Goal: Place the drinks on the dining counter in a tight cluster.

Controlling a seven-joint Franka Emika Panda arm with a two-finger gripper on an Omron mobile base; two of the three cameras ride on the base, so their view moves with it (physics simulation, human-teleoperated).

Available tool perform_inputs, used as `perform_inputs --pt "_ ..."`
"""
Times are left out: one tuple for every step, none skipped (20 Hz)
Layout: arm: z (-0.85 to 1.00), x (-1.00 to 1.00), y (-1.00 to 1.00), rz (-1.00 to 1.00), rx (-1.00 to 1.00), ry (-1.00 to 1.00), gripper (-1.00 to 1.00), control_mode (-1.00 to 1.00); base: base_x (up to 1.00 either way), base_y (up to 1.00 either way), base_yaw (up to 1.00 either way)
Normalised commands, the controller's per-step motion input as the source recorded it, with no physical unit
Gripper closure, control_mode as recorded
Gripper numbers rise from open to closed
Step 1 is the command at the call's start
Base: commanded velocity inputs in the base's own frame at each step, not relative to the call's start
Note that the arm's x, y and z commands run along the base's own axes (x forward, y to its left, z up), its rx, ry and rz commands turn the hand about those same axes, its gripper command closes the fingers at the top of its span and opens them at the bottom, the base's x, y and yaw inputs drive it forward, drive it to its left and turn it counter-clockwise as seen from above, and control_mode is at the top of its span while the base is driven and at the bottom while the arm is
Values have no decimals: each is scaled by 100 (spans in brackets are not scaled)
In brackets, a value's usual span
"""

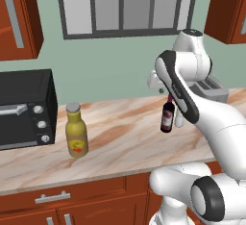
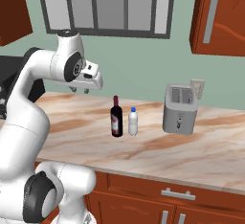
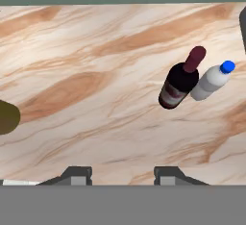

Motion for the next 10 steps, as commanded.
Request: perform_inputs --pt "0 -3 0 0 0 0 -100 -100 0 0 0" --pt "0 -9 0 0 0 0 -100 -100 0 0 0" --pt "0 -13 0 0 0 0 -100 -100 0 0 0" --pt "-1 -20 0 4 -1 0 -100 -100 0 0 0" --pt "-1 -24 1 7 -3 0 -100 -100 0 0 0" --pt "-2 -31 6 8 -3 0 -100 -100 0 0 0" --pt "-3 -36 10 13 0 -1 -100 -100 0 0 0" --pt "-3 -36 13 17 0 -7 -100 -100 0 0 0" --pt "-4 -38 23 20 -2 -16 -100 -100 0 0 0" --pt "-6 -39 33 22 -3 -23 -100 -100 0 0 0"
